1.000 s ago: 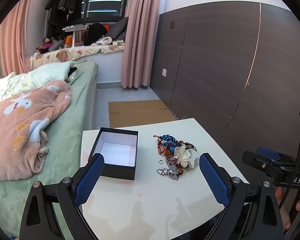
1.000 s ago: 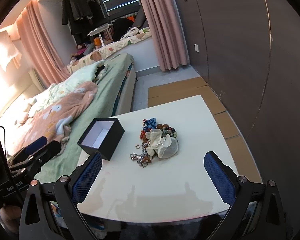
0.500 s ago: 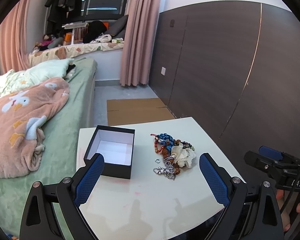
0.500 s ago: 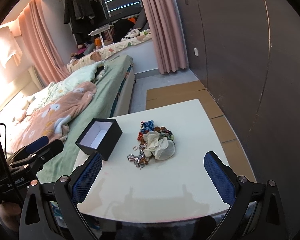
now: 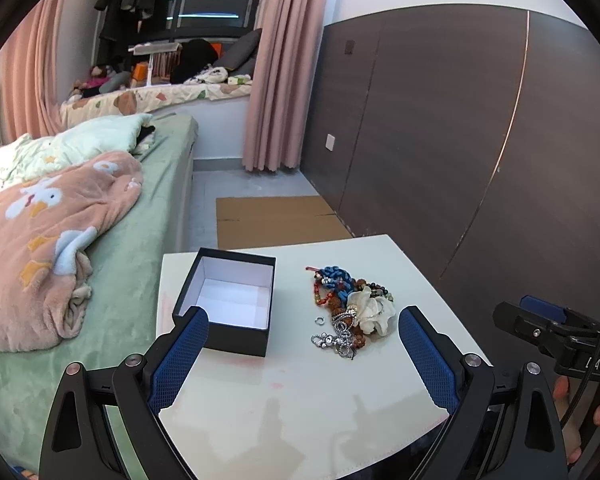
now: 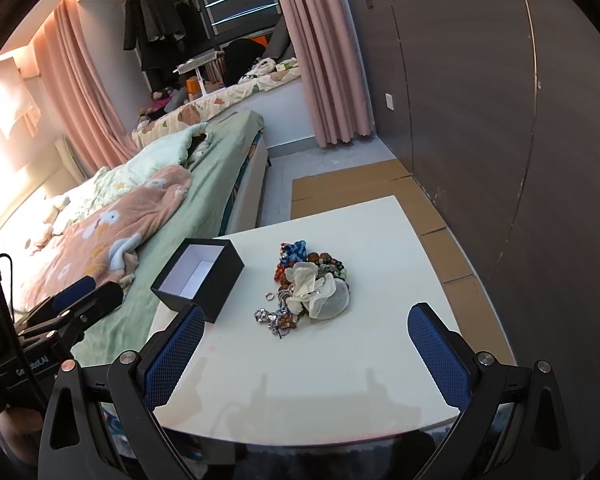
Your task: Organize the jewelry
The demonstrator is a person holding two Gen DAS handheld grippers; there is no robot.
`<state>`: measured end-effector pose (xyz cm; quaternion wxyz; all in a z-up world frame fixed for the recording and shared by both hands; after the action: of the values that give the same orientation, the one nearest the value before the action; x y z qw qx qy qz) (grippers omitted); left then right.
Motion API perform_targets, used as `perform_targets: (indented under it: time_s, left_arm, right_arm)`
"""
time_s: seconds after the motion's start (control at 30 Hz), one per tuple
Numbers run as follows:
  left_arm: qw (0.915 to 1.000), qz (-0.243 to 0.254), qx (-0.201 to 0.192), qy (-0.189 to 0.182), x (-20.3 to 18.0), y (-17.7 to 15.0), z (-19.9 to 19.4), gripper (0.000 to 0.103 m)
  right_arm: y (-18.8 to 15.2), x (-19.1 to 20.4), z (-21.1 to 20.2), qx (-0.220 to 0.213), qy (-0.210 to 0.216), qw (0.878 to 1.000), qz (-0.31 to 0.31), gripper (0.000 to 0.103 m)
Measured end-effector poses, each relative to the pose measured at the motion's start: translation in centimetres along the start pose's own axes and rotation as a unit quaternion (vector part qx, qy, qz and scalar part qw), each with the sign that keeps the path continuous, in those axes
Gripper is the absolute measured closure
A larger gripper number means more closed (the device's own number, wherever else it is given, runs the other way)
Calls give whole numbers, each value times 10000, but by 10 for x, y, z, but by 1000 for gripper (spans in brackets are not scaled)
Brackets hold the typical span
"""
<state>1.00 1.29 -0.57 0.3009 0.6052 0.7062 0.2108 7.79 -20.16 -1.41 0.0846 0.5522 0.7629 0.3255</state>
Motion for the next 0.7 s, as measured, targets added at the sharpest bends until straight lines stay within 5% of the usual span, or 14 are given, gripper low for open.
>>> perform_targets:
  time_s: [0.47,0.7]
  left_arm:
    - [9998,-26,130,-130,1,5,29,9]
    - [9989,191,325,-283,-8,9,60,27]
  right_arm:
    - [1,-18,12,77,-52,9996,263,0]
    - [13,-44,31,197,20,9965,814,0]
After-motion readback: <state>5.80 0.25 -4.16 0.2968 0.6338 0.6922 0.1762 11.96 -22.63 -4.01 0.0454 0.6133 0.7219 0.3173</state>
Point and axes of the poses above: each gripper's, at about its wrist camera, not at the fingertips, and z roughly the way its jaws point, x to its left, y to its top, the point moved 2 cm from there along z, roughly the way its jaws point, and after that the axes turned 12 degrees about x, right-handed, at the moved point
